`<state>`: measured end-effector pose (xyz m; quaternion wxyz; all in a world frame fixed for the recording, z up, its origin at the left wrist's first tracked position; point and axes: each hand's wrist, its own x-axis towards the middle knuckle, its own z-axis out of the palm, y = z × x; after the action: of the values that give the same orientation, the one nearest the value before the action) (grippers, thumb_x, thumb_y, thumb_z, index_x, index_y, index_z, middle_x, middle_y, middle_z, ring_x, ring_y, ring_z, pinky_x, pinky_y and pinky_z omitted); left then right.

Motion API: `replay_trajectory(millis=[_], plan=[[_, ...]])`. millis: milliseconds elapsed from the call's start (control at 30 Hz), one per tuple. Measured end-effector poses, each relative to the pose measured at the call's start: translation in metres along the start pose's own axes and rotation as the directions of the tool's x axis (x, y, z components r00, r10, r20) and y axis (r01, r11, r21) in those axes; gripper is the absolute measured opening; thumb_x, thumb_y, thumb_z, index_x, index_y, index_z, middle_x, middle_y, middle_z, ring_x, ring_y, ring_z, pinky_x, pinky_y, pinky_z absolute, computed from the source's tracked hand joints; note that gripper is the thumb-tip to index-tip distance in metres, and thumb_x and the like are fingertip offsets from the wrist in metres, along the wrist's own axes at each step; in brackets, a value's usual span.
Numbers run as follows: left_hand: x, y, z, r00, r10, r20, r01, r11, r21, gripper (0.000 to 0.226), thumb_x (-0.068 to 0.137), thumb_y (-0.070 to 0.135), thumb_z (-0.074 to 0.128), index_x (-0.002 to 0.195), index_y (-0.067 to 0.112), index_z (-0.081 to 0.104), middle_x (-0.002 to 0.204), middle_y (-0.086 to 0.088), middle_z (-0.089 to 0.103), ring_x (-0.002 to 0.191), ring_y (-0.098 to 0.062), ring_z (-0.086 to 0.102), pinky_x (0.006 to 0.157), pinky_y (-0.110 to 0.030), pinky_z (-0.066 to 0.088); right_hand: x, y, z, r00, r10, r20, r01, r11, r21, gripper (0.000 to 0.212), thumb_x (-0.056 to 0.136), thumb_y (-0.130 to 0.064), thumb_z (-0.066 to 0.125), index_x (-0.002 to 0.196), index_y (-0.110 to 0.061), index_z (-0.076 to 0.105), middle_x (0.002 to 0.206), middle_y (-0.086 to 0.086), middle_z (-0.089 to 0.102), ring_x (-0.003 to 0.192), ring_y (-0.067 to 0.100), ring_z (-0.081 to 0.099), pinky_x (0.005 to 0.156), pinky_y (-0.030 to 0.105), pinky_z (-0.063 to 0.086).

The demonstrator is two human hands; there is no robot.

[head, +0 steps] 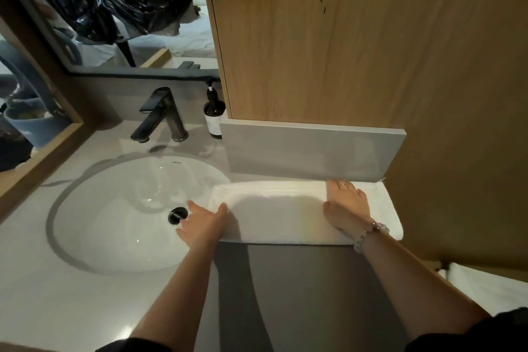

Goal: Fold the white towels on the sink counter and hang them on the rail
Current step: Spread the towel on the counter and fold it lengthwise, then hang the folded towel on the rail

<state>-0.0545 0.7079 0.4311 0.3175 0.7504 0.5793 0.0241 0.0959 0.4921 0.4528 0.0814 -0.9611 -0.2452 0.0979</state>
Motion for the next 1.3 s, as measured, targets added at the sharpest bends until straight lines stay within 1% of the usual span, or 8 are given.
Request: replay_trajectory(millis=[133, 333, 467, 500, 733, 900, 1033, 1300], plan=[[0.000, -0.009, -0.005, 0.972, -0.083, 0.220, 0.153, 0.935, -0.320, 0.088, 0.060, 0.058, 0.056, 0.131, 0.007, 0.050, 0.129, -0.014, 0.053, 0.119, -0.033, 0.048, 0.105, -0.041, 0.034, 0.007, -0.033, 0.003, 0.976, -0.200, 0.082, 0.199, 0.980, 0.018, 0.060, 0.092, -0.024, 0.040, 0.149, -0.015, 0.021, 0.158, 0.003, 0.017, 0.145, 0.017, 0.011, 0.117, 0.038, 0.014], [-0.019, -0.010, -0.019, 0.961, 0.045, 0.274, 0.159, 0.720, -0.676, 0.064, 0.069, 0.013, 0.073, 0.128, 0.008, 0.048, 0.116, -0.015, 0.059, 0.096, -0.030, 0.060, 0.077, -0.034, 0.049, 0.031, -0.057, 0.006, 0.920, -0.238, 0.312, 0.231, 0.971, 0.060, 0.084, 0.080, -0.026, 0.057, 0.151, -0.021, 0.012, 0.159, -0.001, 0.008, 0.147, 0.016, 0.000, 0.119, 0.039, 0.007], [-0.050, -0.006, -0.012, 0.881, 0.043, 0.471, 0.418, 0.396, -0.818, 0.002, 0.087, -0.003, 0.053, 0.088, -0.002, 0.054, 0.044, -0.007, 0.052, 0.032, -0.012, 0.047, 0.039, -0.018, 0.043, 0.039, -0.063, -0.002, 0.929, -0.213, 0.304, 0.230, 0.973, -0.019, 0.077, 0.072, -0.033, 0.066, 0.142, -0.023, 0.034, 0.138, 0.005, 0.038, 0.132, 0.025, 0.034, 0.108, 0.036, 0.032], [-0.063, -0.002, -0.007, 0.858, 0.052, 0.510, 0.457, 0.375, -0.807, 0.010, 0.089, -0.006, 0.050, 0.083, 0.000, 0.052, 0.040, -0.004, 0.048, 0.027, -0.009, 0.041, 0.034, -0.015, 0.039, 0.039, -0.066, -0.003, 0.931, -0.212, 0.297, 0.235, 0.971, -0.043, 0.072, 0.072, -0.034, 0.067, 0.137, -0.022, 0.039, 0.132, 0.005, 0.041, 0.128, 0.025, 0.038, 0.105, 0.035, 0.034], [-0.093, 0.015, 0.021, 0.889, -0.001, 0.457, 0.408, 0.454, -0.792, 0.021, 0.091, 0.003, 0.051, 0.112, 0.002, 0.052, 0.084, -0.013, 0.057, 0.063, -0.019, 0.052, 0.045, -0.025, 0.049, 0.035, -0.063, -0.014, 0.948, -0.184, 0.259, 0.156, 0.979, 0.128, 0.059, 0.085, -0.035, 0.064, 0.135, -0.009, 0.046, 0.141, 0.011, 0.041, 0.131, 0.026, 0.039, 0.099, 0.027, 0.036], [-0.100, 0.030, 0.001, 0.944, 0.074, 0.323, 0.265, 0.415, -0.871, 0.018, 0.099, 0.010, 0.044, 0.114, 0.005, 0.052, 0.103, -0.010, 0.063, 0.077, -0.022, 0.058, 0.067, -0.035, 0.053, 0.022, -0.046, -0.038, 0.966, -0.185, 0.180, 0.096, 0.905, 0.415, 0.021, 0.083, -0.032, 0.070, 0.083, -0.019, 0.053, 0.094, 0.002, 0.060, 0.082, 0.018, 0.055, 0.060, 0.026, 0.037], [-0.110, 0.048, -0.023, 0.960, 0.180, 0.216, 0.121, 0.430, -0.895, 0.020, 0.099, 0.014, 0.044, 0.112, 0.006, 0.055, 0.107, -0.010, 0.062, 0.091, -0.024, 0.059, 0.078, -0.034, 0.048, 0.001, -0.038, -0.071, 0.970, -0.187, 0.154, 0.046, 0.767, 0.640, 0.026, 0.082, -0.029, 0.072, 0.078, -0.016, 0.050, 0.075, 0.000, 0.057, 0.060, 0.012, 0.049, 0.052, 0.023, 0.037], [-0.155, 0.109, -0.070, 0.915, 0.403, 0.034, -0.135, 0.382, -0.914, 0.020, 0.099, 0.031, 0.043, 0.103, 0.018, 0.057, 0.107, -0.005, 0.066, 0.099, -0.023, 0.062, 0.092, -0.042, 0.049, -0.064, -0.008, -0.157, 0.986, -0.137, 0.095, -0.032, 0.407, 0.913, 0.028, 0.077, -0.018, 0.076, 0.102, -0.011, 0.065, 0.095, 0.003, 0.072, 0.085, 0.020, 0.070, 0.076, 0.032, 0.057]])
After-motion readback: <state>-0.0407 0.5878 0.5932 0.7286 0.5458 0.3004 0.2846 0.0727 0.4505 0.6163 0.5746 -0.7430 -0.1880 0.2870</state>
